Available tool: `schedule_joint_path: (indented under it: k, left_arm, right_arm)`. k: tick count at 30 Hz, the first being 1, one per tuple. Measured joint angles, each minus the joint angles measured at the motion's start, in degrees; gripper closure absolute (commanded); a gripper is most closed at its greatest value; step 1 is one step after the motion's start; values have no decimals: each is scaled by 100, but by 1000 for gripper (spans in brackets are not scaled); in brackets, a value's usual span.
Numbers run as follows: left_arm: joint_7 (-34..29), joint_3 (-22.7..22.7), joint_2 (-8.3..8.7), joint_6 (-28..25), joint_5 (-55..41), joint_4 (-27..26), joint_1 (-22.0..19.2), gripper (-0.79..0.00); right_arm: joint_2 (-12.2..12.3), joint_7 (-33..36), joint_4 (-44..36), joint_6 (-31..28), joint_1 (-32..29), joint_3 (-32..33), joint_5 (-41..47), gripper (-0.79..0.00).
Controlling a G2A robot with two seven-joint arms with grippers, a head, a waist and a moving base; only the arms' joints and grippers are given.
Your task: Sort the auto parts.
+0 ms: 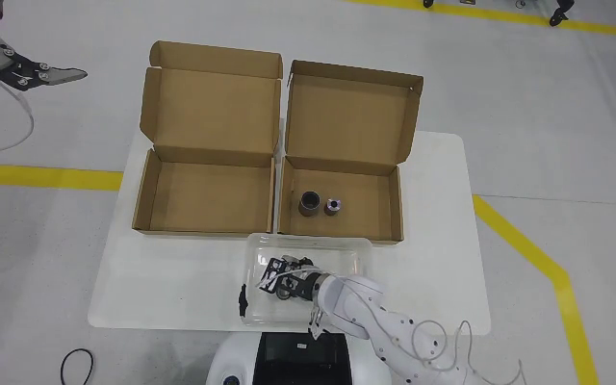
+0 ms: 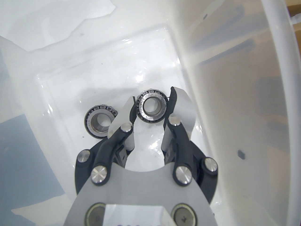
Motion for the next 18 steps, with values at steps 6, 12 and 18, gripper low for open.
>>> schedule_joint_path:
  k: [6, 12, 18]
  left_arm:
    - [0, 0, 0, 0, 0, 0, 0, -785]
    - [0, 0, 0, 0, 0, 0, 0, -785]
    - [0, 0, 0, 0, 0, 0, 0, -785]
  right_arm:
    - [29, -333, -184, -53, -118, 96, 3, 0]
    - [135, -714, -595, -206, -400, 331, -45, 0]
    - [258, -1397, -947, -580, -707, 625, 119, 0]
